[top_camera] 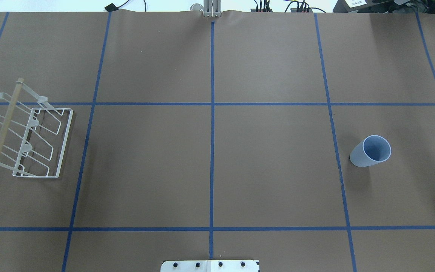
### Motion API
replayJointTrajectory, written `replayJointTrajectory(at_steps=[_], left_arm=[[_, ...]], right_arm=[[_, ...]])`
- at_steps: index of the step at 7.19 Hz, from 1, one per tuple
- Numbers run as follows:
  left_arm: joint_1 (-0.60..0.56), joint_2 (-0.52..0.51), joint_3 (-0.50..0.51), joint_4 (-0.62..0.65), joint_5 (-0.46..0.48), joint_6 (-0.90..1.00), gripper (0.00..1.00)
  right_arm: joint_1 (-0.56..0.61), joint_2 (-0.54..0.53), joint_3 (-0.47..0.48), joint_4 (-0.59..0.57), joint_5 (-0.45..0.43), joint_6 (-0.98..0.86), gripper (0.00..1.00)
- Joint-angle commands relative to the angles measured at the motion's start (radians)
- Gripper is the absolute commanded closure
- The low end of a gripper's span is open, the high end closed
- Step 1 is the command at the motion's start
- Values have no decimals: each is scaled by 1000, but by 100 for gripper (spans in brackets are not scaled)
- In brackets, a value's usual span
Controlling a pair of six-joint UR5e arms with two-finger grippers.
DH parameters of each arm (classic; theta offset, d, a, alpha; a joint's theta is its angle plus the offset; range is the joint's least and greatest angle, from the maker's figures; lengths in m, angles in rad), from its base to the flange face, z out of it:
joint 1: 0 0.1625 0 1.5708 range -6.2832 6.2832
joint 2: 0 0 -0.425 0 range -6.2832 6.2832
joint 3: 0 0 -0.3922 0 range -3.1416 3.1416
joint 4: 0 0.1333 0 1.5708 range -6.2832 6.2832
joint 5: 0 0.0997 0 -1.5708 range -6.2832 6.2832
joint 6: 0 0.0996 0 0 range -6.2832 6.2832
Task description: Hang cup on cup holder
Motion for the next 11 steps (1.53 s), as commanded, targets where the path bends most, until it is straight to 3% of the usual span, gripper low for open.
replayJointTrajectory(at_steps=[1, 3, 6, 10, 11], left_arm=[[2, -2, 4, 0, 0, 0, 1], [2, -3, 6, -2, 0, 0, 1], [2, -3, 6, -2, 0, 0, 1], [2, -3, 6, -3, 0, 1, 1], [2, -3, 6, -3, 0, 1, 1]], right_arm=[[-118, -6, 14, 168, 8, 216, 0], [-225, -8, 20, 309, 8, 420, 0], [-359, -6, 86, 325, 2, 595, 0], [-455, 6, 111, 325, -18, 674, 0], [-509, 17, 111, 325, -96, 674, 0]])
